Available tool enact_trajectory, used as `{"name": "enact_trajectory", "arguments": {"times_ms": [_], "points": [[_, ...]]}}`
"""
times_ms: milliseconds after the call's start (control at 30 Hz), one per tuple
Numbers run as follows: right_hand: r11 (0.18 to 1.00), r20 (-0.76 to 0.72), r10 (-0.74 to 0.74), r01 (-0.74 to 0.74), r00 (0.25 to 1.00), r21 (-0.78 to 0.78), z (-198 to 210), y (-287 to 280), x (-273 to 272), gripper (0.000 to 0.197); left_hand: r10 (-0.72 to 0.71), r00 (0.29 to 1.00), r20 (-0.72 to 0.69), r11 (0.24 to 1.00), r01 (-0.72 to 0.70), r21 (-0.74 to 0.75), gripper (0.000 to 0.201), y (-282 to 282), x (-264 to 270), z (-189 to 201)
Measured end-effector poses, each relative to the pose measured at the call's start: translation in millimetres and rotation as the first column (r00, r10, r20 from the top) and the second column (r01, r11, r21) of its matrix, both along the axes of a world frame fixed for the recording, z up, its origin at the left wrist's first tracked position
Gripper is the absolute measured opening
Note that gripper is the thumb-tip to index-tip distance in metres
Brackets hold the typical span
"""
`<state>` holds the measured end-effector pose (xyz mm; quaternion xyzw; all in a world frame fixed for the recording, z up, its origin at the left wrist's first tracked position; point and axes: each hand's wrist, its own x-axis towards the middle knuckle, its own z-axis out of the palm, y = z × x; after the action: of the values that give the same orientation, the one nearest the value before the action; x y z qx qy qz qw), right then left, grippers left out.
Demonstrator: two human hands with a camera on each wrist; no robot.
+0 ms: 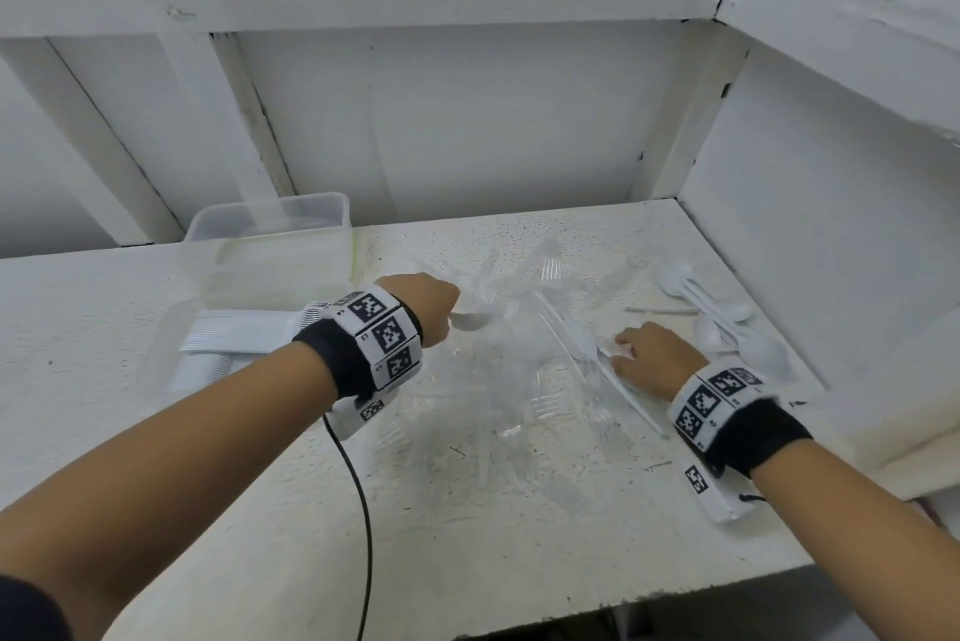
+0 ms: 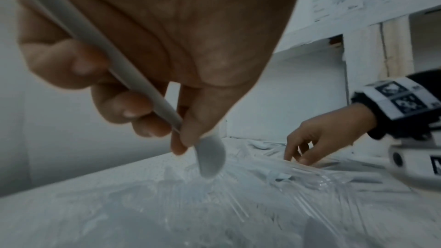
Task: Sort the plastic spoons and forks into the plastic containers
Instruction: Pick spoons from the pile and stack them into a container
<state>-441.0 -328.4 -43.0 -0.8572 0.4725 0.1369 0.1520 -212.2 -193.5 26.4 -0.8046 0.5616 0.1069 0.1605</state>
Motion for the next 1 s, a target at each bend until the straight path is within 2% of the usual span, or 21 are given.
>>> {"name": "enact_trajectory", "arguments": {"times_ms": [100, 167, 267, 333, 433, 533, 567, 633, 700, 767, 800, 833, 867, 933, 1000], "points": [[0.995, -0.098, -0.085, 0.079, 0.992, -0.065, -0.4, 5.5, 2.7, 0.046, 0.053, 0.995, -0.085, 0.996, -0.06, -0.073, 0.024, 0.8, 2.9, -4.4], [0.992, -0.11, -0.122, 0.119, 0.986, -0.032, -0.3, 7.9, 0.6, 0.046, 0.085, 0.982, -0.167, 0.988, -0.105, -0.115, 0.024, 1.2, 4.5, -8.6], [0.992, -0.12, -0.123, 0.126, 0.985, 0.024, 1.1, 5.2, -2.8, 0.028, 0.119, 0.946, -0.302, 0.97, -0.176, -0.167, 0.025, 0.9, 2.3, -15.3], [0.983, -0.02, -0.182, 0.182, 0.983, 0.007, 8.3, 1.6, -5.2, 0.015, 0.131, 0.911, -0.391, 0.955, -0.222, -0.196, 0.026, -1.2, -1.7, -19.6], [0.95, 0.296, -0.297, 0.311, 0.908, 0.001, 25.4, 1.3, -10.4, 0.022, 0.122, 0.846, -0.518, 0.938, -0.27, -0.22, 0.03, -8.0, -10.2, -24.4], [0.908, 0.645, -0.275, 0.413, 0.713, -0.069, 42.3, 5.0, -14.7, 0.019, 0.071, 0.761, -0.644, 0.918, -0.302, -0.256, 0.032, -16.7, -18.4, -28.2], [0.901, 0.739, -0.258, 0.431, 0.623, -0.049, 46.7, 5.7, -14.2, 0.017, 0.046, 0.727, -0.685, 0.911, -0.311, -0.269, 0.032, -18.8, -21.5, -28.9], [0.898, 0.882, -0.28, 0.428, 0.379, 0.101, 54.5, 7.5, -10.5, 0.009, 0.005, 0.629, -0.777, 0.893, -0.353, -0.28, 0.03, -21.7, -28.6, -30.9], [0.887, 0.939, -0.32, 0.388, 0.128, 0.25, 63.6, 10.2, -4.0, 0.005, -0.011, 0.514, -0.857, 0.861, -0.431, -0.269, 0.028, -24.0, -35.4, -33.3], [0.879, 0.936, -0.351, 0.348, 0.005, 0.328, 71.1, 12.1, 2.3, 0.01, -0.021, 0.463, -0.886, 0.825, -0.493, -0.278, 0.026, -26.6, -41.3, -34.9], [0.878, 0.929, -0.369, 0.323, -0.014, 0.354, 72.7, 12.2, 4.9, 0.01, -0.025, 0.472, -0.881, 0.817, -0.499, -0.29, 0.024, -28.3, -43.6, -35.8], [0.881, 0.924, -0.383, 0.302, 0.004, 0.364, 72.1, 12.0, 6.9, 0.009, -0.025, 0.494, -0.869, 0.817, -0.491, -0.302, 0.022, -30.0, -45.7, -36.7], [0.89, 0.924, -0.378, 0.298, 0.055, 0.346, 68.9, 11.4, 8.3, 0.01, -0.021, 0.517, -0.856, 0.822, -0.478, -0.309, 0.019, -31.5, -47.6, -37.8], [0.925, 0.92, -0.313, 0.293, 0.235, 0.24, 59.3, 12.2, 8.8, 0.015, -0.003, 0.529, -0.849, 0.828, -0.474, -0.298, 0.015, -34.1, -51.3, -40.5], [0.947, 0.843, -0.272, 0.284, 0.463, 0.15, 45.8, 11.4, 4.2, 0.028, 0.02, 0.521, -0.853, 0.82, -0.497, -0.284, 0.014, -35.9, -53.5, -43.9]]}}
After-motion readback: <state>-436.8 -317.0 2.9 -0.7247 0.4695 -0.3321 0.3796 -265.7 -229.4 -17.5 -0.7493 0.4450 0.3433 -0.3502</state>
